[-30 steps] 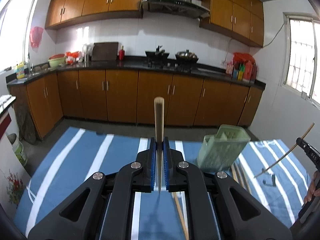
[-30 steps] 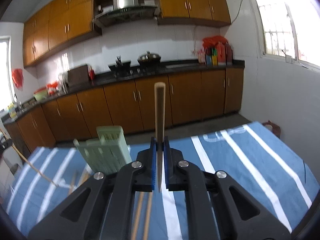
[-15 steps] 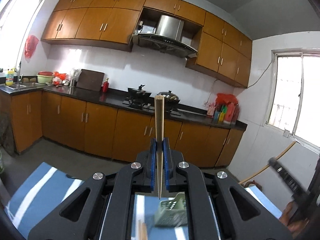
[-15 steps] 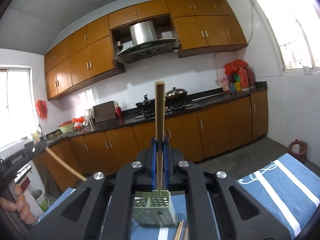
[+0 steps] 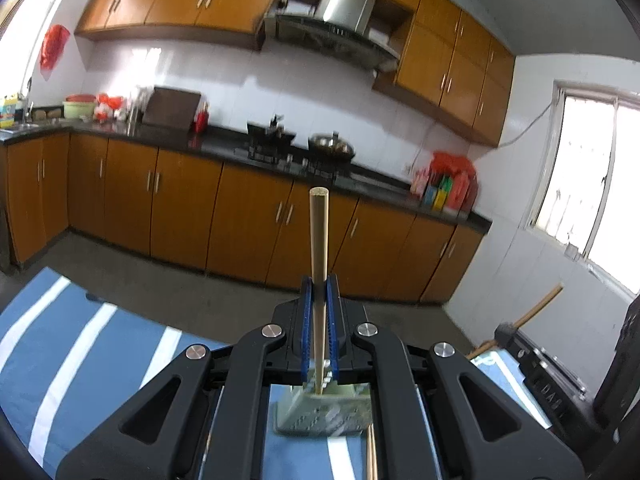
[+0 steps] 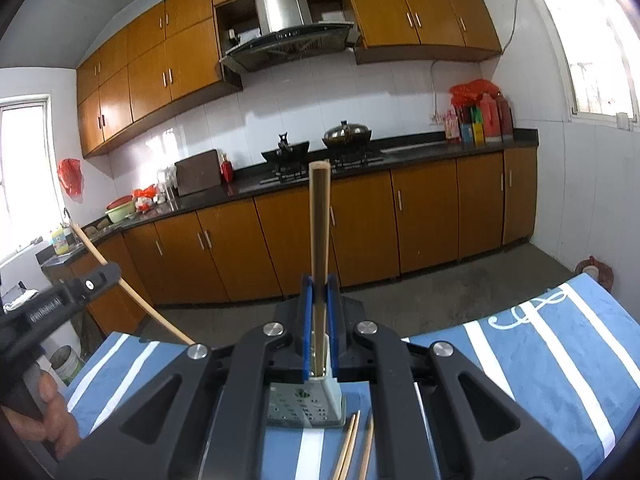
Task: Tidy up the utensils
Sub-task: 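Lift both held chopsticks upright and carry them over the green holder, then open the right tool over the holder while the left tool releases its chopstick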
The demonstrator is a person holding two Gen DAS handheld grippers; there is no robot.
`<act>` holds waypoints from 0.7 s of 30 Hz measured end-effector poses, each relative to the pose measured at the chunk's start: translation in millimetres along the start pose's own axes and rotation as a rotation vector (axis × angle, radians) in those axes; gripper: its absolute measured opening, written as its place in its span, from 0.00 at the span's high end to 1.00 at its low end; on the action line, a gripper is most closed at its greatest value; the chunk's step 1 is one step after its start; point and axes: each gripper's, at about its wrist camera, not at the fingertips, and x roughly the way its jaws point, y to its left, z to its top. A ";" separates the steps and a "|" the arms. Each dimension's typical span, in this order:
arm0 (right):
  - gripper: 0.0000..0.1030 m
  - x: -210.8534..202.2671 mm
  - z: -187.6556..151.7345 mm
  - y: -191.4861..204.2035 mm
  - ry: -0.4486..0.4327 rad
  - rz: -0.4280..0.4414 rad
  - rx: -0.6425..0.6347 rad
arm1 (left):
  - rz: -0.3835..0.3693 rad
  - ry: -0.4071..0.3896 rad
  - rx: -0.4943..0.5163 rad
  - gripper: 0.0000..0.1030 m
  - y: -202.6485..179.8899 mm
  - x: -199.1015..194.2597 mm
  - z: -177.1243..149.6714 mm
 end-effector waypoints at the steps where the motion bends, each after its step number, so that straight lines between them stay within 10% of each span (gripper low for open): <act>1: 0.92 1.9 -1.7 -0.8 0.005 0.001 0.000 | 0.000 0.016 -0.001 0.93 1.4 3.5 -2.8; 6: 0.73 1.7 -6.9 0.5 0.002 0.001 -0.001 | 0.000 0.054 -0.003 0.93 5.7 6.3 -9.5; 10: 0.72 -1.7 -6.7 1.4 -0.005 0.002 -0.004 | 0.002 0.051 0.004 0.91 5.9 -0.8 -8.5; 14: 0.68 -14.3 -5.0 0.4 -0.024 0.001 -0.003 | 0.011 0.016 0.008 0.65 6.0 -15.8 -3.1; 21: 0.65 -53.6 -13.4 -13.8 -0.037 -0.033 0.007 | 0.017 -0.024 0.010 0.64 14.6 -48.9 -1.6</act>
